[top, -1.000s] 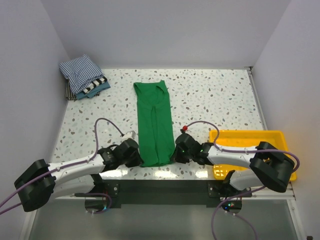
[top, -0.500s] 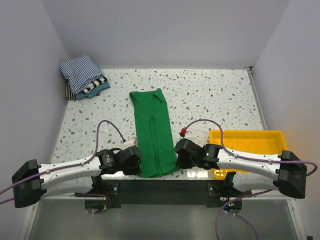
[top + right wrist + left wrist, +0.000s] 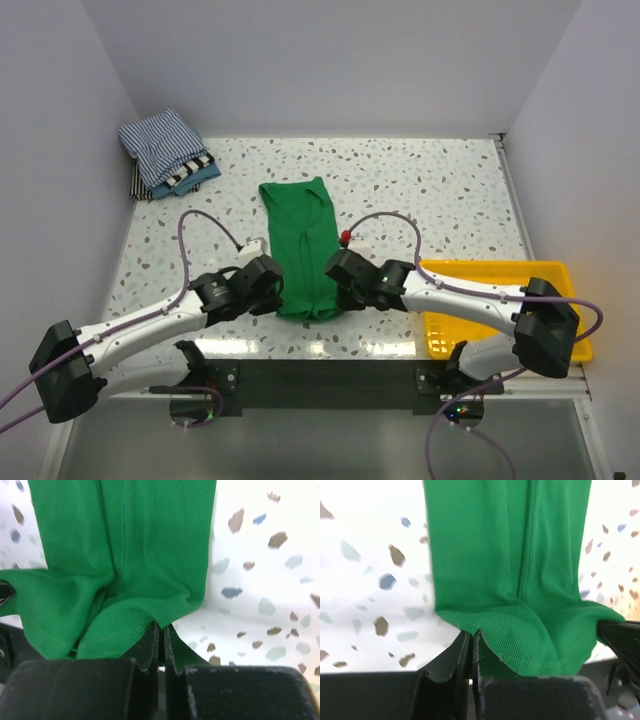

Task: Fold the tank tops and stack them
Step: Fold the tank top

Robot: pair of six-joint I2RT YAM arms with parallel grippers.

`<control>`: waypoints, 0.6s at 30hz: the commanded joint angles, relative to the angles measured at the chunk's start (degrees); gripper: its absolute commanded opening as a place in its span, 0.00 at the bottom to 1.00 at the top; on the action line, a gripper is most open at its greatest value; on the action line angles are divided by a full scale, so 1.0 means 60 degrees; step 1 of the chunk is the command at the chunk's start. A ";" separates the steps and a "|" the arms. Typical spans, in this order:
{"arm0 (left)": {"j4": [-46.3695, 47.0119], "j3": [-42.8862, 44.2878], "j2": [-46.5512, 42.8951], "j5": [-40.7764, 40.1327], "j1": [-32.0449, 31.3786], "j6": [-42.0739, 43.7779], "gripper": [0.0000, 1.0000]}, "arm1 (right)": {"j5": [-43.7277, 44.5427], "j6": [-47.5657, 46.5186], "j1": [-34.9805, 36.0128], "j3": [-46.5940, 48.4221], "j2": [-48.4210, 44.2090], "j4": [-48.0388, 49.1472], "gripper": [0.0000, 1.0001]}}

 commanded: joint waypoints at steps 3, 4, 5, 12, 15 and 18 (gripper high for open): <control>0.0428 0.1008 0.0499 -0.1053 0.0624 0.1038 0.00 | 0.0361 -0.0862 -0.0879 0.1142 0.0667 0.0440 0.00; 0.0558 0.1139 0.0776 -0.1142 0.0682 0.1156 0.00 | 0.0288 -0.1037 -0.1200 0.1345 0.0886 0.0485 0.00; 0.0618 0.1373 0.0895 -0.1244 0.0828 0.1244 0.00 | 0.0258 -0.1125 -0.1319 0.1463 0.0989 0.0601 0.00; 0.1774 0.1960 0.2168 -0.1261 0.2000 0.2049 0.00 | 0.0053 -0.1960 -0.2330 0.2825 0.2232 0.0880 0.00; 0.2199 0.2370 0.2710 -0.1216 0.2440 0.2327 0.00 | -0.0167 -0.2239 -0.2769 0.3558 0.2993 0.0953 0.00; 0.2566 0.2882 0.3368 -0.1086 0.2923 0.2518 0.00 | -0.0562 -0.2444 -0.3340 0.4334 0.3740 0.1041 0.00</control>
